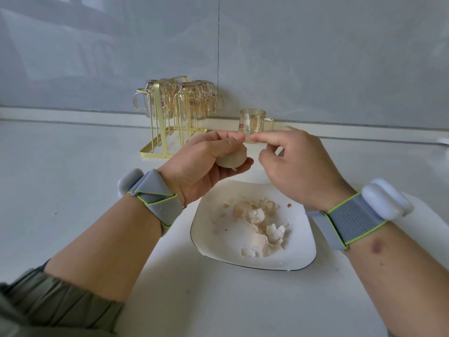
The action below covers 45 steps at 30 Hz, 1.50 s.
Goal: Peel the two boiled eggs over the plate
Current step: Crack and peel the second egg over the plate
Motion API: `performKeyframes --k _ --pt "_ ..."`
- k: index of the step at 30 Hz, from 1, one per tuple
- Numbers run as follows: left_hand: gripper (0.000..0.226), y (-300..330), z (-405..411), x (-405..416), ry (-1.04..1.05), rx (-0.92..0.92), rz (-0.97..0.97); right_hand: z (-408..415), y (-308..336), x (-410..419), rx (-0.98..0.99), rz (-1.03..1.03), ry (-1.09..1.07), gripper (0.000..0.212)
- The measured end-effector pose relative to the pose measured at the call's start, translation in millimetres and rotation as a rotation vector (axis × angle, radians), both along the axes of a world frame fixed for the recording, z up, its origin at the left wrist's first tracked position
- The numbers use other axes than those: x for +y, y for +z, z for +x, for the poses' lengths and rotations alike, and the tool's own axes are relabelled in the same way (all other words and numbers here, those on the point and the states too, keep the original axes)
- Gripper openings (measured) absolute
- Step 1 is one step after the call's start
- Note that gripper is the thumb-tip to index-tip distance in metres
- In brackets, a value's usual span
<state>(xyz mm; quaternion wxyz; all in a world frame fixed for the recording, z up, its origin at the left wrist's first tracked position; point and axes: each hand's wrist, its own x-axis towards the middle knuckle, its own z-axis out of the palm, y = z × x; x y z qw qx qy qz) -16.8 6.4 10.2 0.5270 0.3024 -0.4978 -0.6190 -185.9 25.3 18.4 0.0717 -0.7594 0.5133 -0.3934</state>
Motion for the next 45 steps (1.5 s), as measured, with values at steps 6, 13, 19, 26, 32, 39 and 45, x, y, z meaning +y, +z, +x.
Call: performKeyframes --k 6,13,19,26,32,39,45 --pt "0.018 0.9 0.7 0.1 0.007 0.0 0.018 0.3 1.1 1.5 0.02 -0.056 0.004 0.041" --pt "0.046 2.3 0.5 2.1 0.045 -0.038 0.065 -0.6 2.5 1.1 -0.017 -0.098 -0.002 0.03" --pt "0.059 1.3 0.1 0.7 0.051 -0.029 0.107 0.9 2.8 2.2 -0.048 -0.099 0.068 0.033" --pt "0.048 -0.1 -2.2 -1.1 0.043 -0.057 0.084 6.1 -3.7 2.4 0.048 -0.073 0.113 0.04" --pt "0.042 1.5 -1.5 -0.3 -0.017 -0.045 0.067 4.1 -3.2 -1.6 -0.001 -0.139 0.056 0.021" --pt "0.014 1.6 -0.2 2.4 -0.029 -0.026 0.035 3.6 -1.4 0.9 -0.003 -0.192 0.082 0.026" --pt "0.015 2.0 -0.8 3.5 -0.018 -0.018 0.02 2.2 -2.6 -0.5 0.065 -0.226 0.079 0.033"
